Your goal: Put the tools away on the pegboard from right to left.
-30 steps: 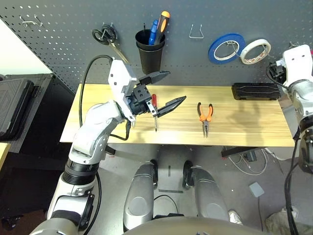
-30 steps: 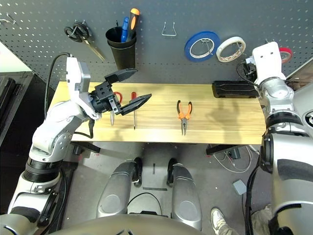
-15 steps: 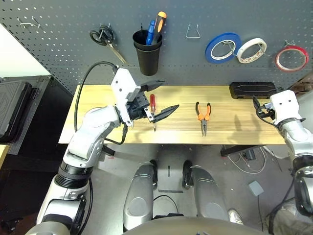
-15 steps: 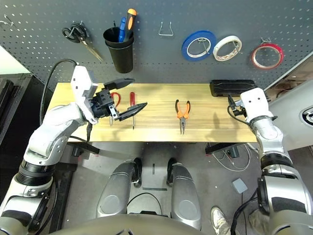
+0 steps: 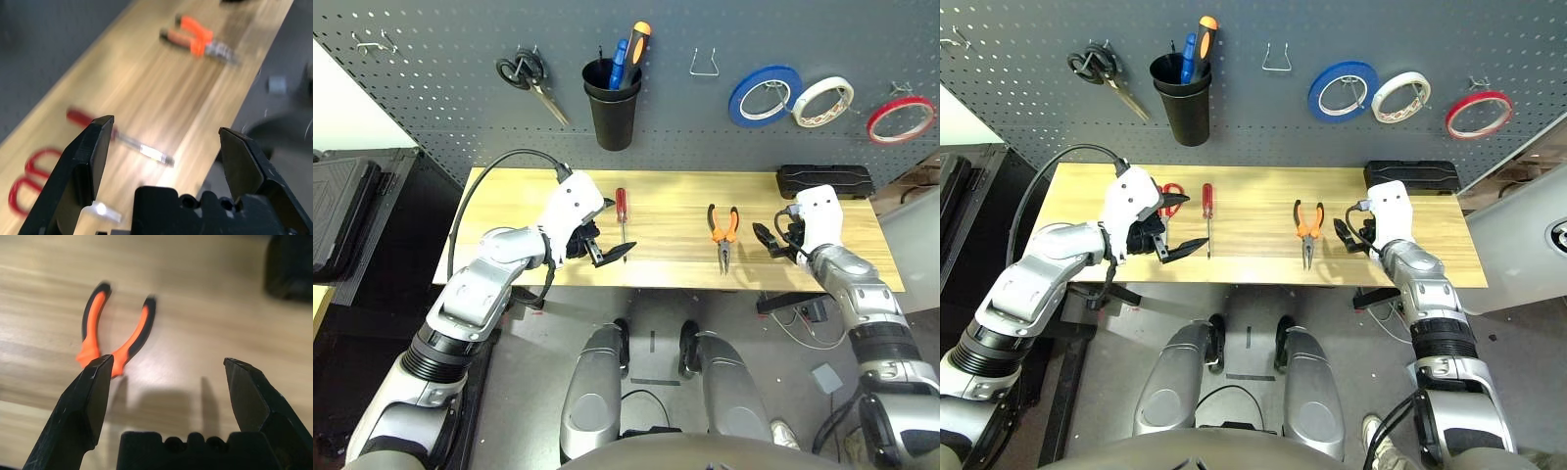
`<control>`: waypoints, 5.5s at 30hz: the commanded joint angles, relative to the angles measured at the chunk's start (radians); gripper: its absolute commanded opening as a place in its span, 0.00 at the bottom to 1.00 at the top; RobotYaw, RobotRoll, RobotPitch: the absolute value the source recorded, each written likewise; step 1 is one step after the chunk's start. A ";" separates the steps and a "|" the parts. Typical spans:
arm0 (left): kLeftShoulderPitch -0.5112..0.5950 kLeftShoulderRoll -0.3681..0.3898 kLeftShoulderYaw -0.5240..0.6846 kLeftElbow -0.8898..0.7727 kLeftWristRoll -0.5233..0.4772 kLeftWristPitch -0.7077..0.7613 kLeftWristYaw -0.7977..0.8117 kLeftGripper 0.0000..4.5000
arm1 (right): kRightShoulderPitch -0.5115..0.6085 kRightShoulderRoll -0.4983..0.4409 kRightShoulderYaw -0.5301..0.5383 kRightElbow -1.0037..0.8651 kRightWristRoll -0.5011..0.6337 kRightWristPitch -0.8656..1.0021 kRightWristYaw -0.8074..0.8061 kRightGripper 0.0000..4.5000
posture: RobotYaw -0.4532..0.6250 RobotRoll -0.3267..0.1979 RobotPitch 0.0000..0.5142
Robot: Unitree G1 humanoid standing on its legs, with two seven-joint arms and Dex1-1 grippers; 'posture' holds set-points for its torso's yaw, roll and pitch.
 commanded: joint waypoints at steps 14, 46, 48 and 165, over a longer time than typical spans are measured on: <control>-0.007 -0.015 -0.025 0.022 0.068 0.025 -0.009 1.00 | -0.288 0.135 -0.007 0.353 -0.010 0.244 -0.175 1.00 | 0.59 0.62 0.51; -0.011 -0.019 -0.022 0.043 0.110 0.062 0.001 1.00 | -0.529 0.171 -0.006 0.896 -0.074 -0.119 -0.260 0.46 | 0.62 0.62 0.56; -0.008 -0.024 -0.013 0.041 0.103 0.056 0.003 1.00 | -0.518 0.162 0.016 0.871 -0.093 -0.147 -0.233 0.46 | 0.62 0.62 0.56; -0.140 -0.258 0.323 -0.140 -0.396 -0.056 0.167 1.00 | -0.729 0.257 0.041 0.699 -0.149 -1.190 -0.203 0.46 | 0.65 0.62 0.42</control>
